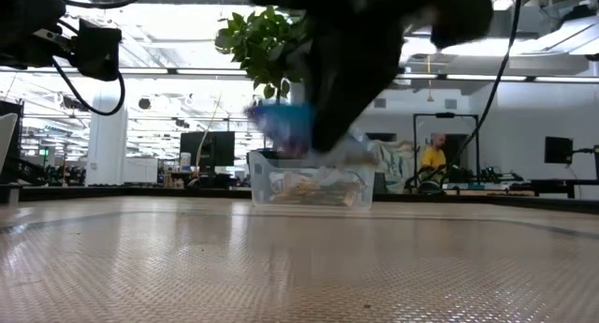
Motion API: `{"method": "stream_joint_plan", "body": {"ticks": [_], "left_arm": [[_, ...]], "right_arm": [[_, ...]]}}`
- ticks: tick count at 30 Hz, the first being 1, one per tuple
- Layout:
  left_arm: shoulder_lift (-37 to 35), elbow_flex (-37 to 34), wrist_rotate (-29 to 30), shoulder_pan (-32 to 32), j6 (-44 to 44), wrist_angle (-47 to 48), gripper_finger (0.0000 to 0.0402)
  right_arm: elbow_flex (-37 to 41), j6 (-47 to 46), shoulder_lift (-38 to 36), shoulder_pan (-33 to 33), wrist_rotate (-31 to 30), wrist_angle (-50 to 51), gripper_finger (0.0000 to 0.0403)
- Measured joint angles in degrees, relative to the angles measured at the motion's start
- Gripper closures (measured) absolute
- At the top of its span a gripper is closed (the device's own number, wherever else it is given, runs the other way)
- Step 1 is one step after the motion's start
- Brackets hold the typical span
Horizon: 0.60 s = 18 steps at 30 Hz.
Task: Pick and place Granola Bars by type
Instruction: Put the violet granola bar into the white bin
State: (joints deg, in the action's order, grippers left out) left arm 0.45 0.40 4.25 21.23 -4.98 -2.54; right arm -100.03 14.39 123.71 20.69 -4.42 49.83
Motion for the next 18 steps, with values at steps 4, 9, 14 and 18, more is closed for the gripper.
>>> {"method": "stream_joint_plan", "body": {"ticks": [4, 9, 14, 18], "left_arm": [[0.02, -0.02, 0.00, 0.00, -0.02, -0.01, 0.0132], [0.02, 0.00, 0.00, 0.02, -0.30, -0.01, 0.0132], [0.02, -0.01, 0.00, 0.01, -0.02, -0.01, 0.0132], [0.02, -0.01, 0.00, 0.01, -0.15, -0.01, 0.0132]], "right_arm": [[-0.06, -13.53, -3.91, -0.59, 1.33, 5.71, 0.0365], [-0.06, -32.36, -8.15, -1.43, 8.74, 14.28, 0.0365], [-0.06, -44.75, -12.43, -1.19, 13.41, 24.68, 0.0363], [0.22, -51.82, -15.75, -0.34, 13.45, 33.25, 0.0363]]}}
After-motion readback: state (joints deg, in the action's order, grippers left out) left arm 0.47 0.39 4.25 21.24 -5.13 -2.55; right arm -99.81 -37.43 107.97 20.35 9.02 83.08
